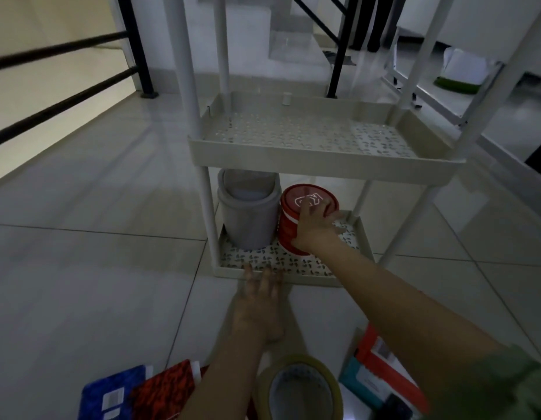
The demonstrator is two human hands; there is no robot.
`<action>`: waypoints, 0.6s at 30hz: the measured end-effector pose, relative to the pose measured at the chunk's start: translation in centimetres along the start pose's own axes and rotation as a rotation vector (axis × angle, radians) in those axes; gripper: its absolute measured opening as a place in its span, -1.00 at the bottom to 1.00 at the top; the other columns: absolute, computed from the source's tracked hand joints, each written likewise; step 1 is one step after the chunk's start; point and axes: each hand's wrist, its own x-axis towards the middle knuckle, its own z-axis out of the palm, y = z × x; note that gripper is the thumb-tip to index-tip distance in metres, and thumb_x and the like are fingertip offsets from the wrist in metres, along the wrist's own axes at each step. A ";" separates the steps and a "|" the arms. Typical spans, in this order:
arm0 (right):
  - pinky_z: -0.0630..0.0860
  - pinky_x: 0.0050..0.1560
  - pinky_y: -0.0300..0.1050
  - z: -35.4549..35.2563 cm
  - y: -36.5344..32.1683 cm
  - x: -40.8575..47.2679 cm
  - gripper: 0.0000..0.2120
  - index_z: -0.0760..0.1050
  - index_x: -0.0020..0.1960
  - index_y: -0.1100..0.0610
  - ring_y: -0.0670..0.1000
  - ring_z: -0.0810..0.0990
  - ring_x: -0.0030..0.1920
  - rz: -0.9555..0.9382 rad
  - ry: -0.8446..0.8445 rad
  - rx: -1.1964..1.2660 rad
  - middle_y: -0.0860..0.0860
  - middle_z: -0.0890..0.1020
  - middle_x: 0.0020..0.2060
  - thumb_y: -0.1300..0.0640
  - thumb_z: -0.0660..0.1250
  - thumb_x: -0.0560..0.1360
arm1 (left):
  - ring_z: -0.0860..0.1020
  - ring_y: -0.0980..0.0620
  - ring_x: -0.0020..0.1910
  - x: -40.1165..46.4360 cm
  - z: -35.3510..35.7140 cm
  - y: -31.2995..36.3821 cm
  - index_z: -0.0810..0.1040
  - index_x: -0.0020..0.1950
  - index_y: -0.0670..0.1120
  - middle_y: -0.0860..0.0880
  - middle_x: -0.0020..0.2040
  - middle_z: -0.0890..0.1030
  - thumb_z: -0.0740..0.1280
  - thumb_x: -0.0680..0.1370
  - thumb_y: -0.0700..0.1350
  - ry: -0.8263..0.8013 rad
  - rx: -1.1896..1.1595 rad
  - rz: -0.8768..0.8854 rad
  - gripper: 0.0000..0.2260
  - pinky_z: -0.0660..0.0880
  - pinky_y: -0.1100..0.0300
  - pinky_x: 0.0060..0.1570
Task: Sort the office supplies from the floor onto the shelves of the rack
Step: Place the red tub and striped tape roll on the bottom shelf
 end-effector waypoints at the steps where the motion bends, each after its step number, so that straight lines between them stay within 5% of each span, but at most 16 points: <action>1: 0.02 0.36 0.41 0.0 0.4 -0.4 -0.15 -0.31 0.53 0.09 0.46 -0.20 0.44 -0.011 -0.019 -0.041 0.27 -0.24 0.49 0.02 0.26 0.54 | -0.33 -0.27 0.48 -0.3 -0.1 -0.2 -0.32 0.51 -0.10 -0.08 0.53 -0.31 0.17 0.56 -0.05 -0.011 0.021 0.008 -0.25 0.07 -0.14 0.46; 7: -0.09 0.37 0.41 0.8 1.1 -4.3 -0.18 -0.30 0.54 0.11 0.43 -0.23 0.45 -0.041 0.033 -0.199 0.32 -0.20 0.49 0.04 0.24 0.56 | -0.21 -0.21 0.52 -4.1 -0.1 -0.3 -0.22 0.52 -0.21 -0.20 0.54 -0.24 0.12 0.61 -0.11 -0.142 0.106 -0.005 -0.36 -0.06 -0.06 0.48; 10: -0.04 0.38 0.41 -0.6 0.4 -7.4 -0.23 -0.25 0.53 0.14 0.43 -0.18 0.45 -0.146 -0.024 -0.285 0.32 -0.14 0.49 0.01 0.20 0.57 | 0.00 -0.23 0.52 -6.8 -1.9 -0.8 -0.06 0.52 -0.23 -0.22 0.54 -0.02 0.16 0.60 -0.06 -0.213 0.173 -0.043 -0.40 0.09 -0.08 0.44; 13: 0.22 0.41 0.18 -3.6 -0.4 -12.7 -0.33 -0.01 0.52 0.21 0.30 0.18 0.44 -0.413 -0.234 -0.476 0.25 0.16 0.46 -0.02 0.22 0.56 | 0.33 -0.16 0.39 -9.9 -5.4 -1.1 0.22 0.46 -0.21 -0.19 0.44 0.29 0.16 0.61 0.01 -0.291 0.212 -0.070 -0.52 0.31 0.00 0.33; 18: 0.40 0.13 -0.11 -5.0 -1.7 -23.5 -0.40 0.09 0.50 0.22 0.13 0.47 0.19 -0.758 -0.397 -0.655 0.15 0.40 0.34 -0.04 0.17 0.59 | 0.29 -0.13 0.42 -17.2 -8.6 0.5 0.13 0.50 -0.20 -0.16 0.48 0.25 0.16 0.61 0.03 -0.313 0.216 -0.051 -0.46 0.25 0.08 0.36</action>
